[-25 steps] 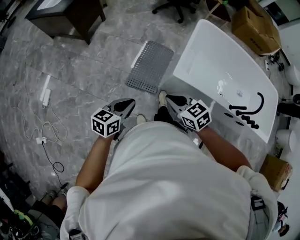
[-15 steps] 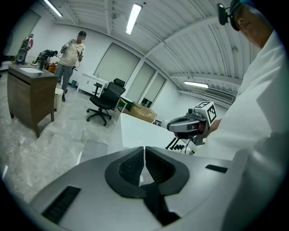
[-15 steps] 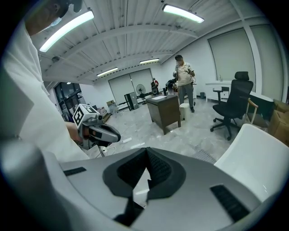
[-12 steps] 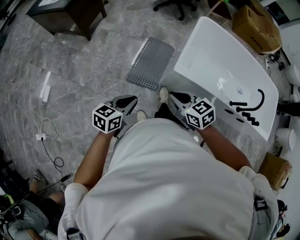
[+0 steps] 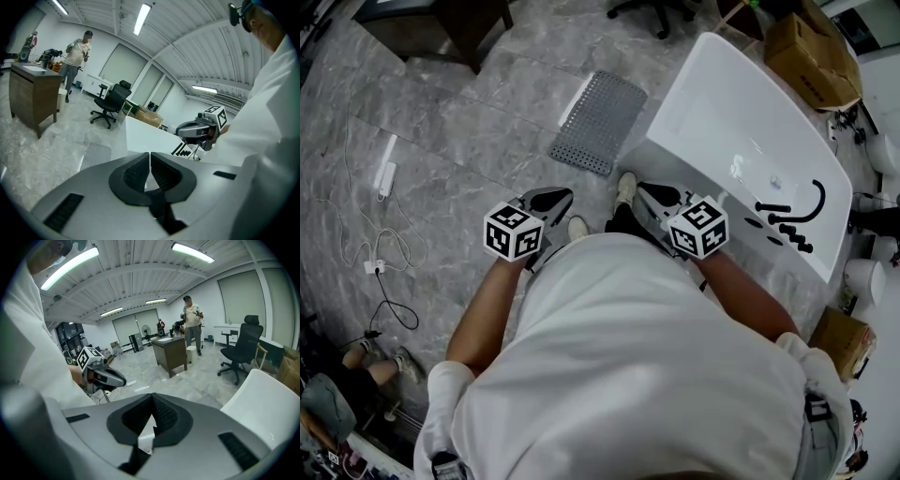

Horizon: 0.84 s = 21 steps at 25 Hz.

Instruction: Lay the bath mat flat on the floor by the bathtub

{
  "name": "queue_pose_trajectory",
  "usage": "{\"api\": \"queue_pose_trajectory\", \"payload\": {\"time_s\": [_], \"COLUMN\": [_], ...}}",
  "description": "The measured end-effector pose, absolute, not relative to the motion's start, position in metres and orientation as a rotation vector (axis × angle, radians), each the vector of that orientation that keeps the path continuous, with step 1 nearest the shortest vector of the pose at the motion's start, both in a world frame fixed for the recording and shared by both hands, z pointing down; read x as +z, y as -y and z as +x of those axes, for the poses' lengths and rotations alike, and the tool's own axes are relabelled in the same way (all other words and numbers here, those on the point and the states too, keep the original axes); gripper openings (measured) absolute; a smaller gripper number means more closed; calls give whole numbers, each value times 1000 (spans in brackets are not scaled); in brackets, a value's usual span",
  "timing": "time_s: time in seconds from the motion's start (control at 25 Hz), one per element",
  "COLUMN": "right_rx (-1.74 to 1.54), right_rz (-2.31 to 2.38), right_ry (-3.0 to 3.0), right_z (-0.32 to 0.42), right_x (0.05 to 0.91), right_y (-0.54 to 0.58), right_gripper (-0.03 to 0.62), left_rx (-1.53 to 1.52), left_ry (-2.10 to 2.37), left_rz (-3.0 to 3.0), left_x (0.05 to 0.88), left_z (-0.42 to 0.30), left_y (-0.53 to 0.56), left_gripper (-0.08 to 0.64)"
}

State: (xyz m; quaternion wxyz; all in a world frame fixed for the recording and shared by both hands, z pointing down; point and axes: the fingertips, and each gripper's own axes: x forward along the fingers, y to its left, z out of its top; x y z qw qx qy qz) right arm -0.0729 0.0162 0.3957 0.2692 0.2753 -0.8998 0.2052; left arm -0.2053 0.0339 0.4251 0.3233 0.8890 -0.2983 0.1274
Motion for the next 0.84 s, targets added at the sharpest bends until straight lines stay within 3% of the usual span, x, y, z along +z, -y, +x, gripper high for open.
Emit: {"api": "queue_pose_trajectory", "payload": {"time_s": [0.84], "right_rx": [564], "right_rz": [722], "right_ry": [2398], "right_z": [-61], "right_x": [408], "right_y": [-2], "right_gripper": [8], "left_rx": [339], "left_ry": [776], "left_rz": [2273], "left_x": [453], "left_z": [-194], "left_y": [-20], "left_gripper": [25]}}
